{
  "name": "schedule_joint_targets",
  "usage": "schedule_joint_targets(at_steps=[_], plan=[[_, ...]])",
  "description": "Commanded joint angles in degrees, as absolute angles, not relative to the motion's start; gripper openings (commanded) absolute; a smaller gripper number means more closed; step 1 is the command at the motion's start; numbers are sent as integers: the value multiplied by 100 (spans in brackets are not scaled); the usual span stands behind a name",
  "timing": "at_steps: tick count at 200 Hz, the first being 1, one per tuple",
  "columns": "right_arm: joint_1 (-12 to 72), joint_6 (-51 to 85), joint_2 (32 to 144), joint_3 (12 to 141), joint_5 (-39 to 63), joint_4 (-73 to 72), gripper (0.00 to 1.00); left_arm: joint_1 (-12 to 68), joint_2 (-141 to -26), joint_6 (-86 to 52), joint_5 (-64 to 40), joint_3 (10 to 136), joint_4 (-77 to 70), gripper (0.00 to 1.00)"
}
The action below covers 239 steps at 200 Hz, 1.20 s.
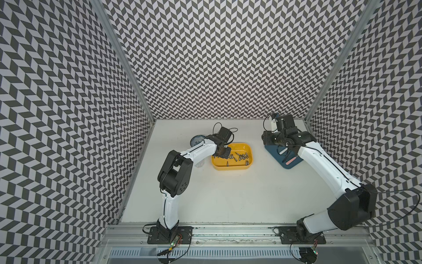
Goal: Put the bit on the desktop into the storage box
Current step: Place the screwdriver bit in the storage box.
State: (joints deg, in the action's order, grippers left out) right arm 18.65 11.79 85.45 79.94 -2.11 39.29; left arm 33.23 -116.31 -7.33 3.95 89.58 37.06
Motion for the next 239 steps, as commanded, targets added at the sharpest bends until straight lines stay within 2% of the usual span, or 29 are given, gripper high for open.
schedule_joint_targets(at_steps=[1,91,106,163,202,239], plan=[[1836,1230,8323,7935,-184,3635,55,3243,-11807,-526,172,9244,3433,0],[1811,1201,8372,7891,-113,3652,55,3296,-12236,-492,84,9093,3236,0],[1811,1205,8354,7884,-113,3665,55,3297,-12217,-492,73,9056,3209,9],[1811,1204,8237,7866,-138,3779,55,3313,-12339,-475,53,9081,3185,10],[1811,1195,8152,7840,-159,3779,55,3361,-12340,-483,64,9035,3164,21],[1811,1203,8104,7833,-142,3797,55,3373,-12266,-501,82,9094,3189,26]])
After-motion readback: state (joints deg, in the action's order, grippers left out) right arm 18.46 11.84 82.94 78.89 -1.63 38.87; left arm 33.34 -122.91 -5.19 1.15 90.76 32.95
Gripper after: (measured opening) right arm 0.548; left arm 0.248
